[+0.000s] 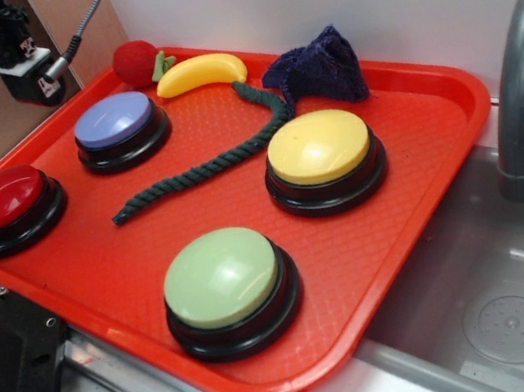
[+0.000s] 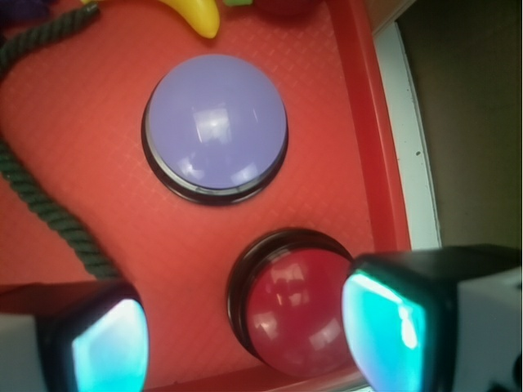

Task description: Push the red button.

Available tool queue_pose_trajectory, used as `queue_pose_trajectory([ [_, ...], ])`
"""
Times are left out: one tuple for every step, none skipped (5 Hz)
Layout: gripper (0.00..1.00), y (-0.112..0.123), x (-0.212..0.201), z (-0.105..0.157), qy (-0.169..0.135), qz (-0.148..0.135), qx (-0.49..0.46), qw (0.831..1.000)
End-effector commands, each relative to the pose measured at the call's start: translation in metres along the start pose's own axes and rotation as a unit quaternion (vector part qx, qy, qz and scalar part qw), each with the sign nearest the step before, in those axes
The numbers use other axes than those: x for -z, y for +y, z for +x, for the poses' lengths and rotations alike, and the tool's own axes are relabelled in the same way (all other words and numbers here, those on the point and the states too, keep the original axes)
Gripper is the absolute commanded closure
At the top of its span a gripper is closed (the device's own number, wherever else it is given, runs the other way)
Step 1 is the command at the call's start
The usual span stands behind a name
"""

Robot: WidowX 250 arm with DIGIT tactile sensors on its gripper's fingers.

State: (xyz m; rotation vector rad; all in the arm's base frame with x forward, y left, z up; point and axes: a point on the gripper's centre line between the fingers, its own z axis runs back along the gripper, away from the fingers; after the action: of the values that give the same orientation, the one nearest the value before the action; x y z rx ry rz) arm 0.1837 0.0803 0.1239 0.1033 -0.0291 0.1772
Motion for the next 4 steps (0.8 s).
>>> queue_pose_trajectory([
  [0.0, 0.0, -0.036, 0.011, -0.053, 0.013, 0.003, 0.998],
  [0.0, -0.004, -0.042, 0.011, -0.057, 0.014, 0.005, 0.998],
  [0.0, -0.006, -0.047, 0.01, -0.06, 0.015, 0.004, 0.998],
  [0.0, -0.007, -0.051, 0.009, -0.061, 0.015, 0.004, 0.998],
])
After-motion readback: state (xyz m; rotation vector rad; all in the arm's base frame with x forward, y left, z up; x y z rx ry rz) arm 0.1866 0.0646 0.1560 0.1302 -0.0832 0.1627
